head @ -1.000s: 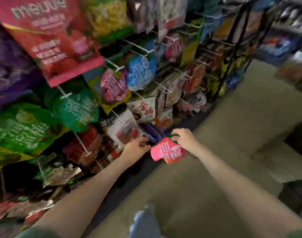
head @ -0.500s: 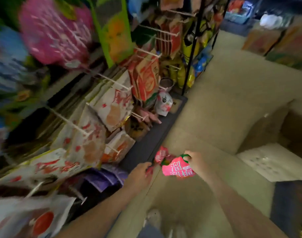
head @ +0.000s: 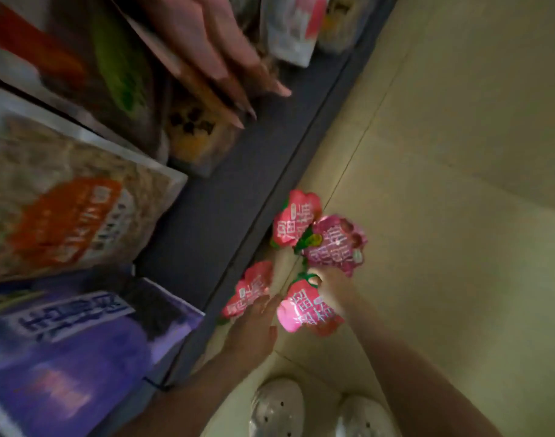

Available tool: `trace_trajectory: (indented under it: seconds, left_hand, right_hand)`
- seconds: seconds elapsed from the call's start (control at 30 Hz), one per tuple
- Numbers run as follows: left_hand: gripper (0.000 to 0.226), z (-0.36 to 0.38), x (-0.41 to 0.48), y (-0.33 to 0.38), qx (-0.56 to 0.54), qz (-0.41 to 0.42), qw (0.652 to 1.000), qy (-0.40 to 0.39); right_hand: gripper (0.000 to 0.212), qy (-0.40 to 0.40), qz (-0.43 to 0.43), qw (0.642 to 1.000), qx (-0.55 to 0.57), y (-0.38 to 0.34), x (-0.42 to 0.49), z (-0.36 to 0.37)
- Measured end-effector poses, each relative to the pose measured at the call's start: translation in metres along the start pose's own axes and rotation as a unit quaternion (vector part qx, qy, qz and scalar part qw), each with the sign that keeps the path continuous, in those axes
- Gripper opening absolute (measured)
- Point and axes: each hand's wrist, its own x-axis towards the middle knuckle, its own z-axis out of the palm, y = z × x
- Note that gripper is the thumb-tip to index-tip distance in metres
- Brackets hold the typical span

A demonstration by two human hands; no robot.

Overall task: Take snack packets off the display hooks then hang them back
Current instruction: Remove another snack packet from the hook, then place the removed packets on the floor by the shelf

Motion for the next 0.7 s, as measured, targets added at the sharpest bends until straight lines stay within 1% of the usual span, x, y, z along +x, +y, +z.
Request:
trace_trajectory:
  seconds: [0.1,0.17,0.23,0.33,0.4,0.47,0.6,0.7]
  left_hand:
    - [0.070,0.020,0.012,-0.006,0.007,-0.008,1.000,-0.029]
    - [0.073,0.024,0.016,-0.006,-0.001,-0.028,0.999,-0.018]
    - [0.074,0.022,0.015,-0.001,-0.017,-0.049,0.999,0.000]
    - [0.070,0.007,-0.002,0.014,-0.077,-0.084,0.993,0.013]
    - [0.066,-0.013,-0.022,0.030,-0.102,-0.096,0.990,0.026]
    - [0.064,-0.038,-0.048,0.052,-0.134,-0.112,0.984,0.046]
    - [0.058,-0.110,-0.115,0.113,-0.239,-0.158,0.953,0.096]
    - [0.055,-0.174,-0.171,0.151,-0.309,-0.159,0.927,0.139]
  right_hand:
    - [0.022,-0.001,-0.016,1.000,-0.008,0.006,0.017,0.027]
    - [0.020,0.034,-0.042,0.998,-0.008,0.006,0.022,0.034]
    - [0.022,0.082,-0.068,0.994,-0.003,0.003,0.019,0.034]
    - [0.028,0.123,-0.087,0.989,0.010,-0.010,-0.009,0.022]
    - [0.032,0.128,-0.090,0.987,0.032,-0.027,-0.040,0.002]
    - [0.032,0.114,-0.093,0.988,0.042,-0.049,-0.073,-0.026]
    - [0.030,0.066,-0.084,0.993,0.045,-0.112,-0.150,-0.101]
    - [0.032,0.049,-0.088,0.995,0.015,-0.167,-0.212,-0.171]
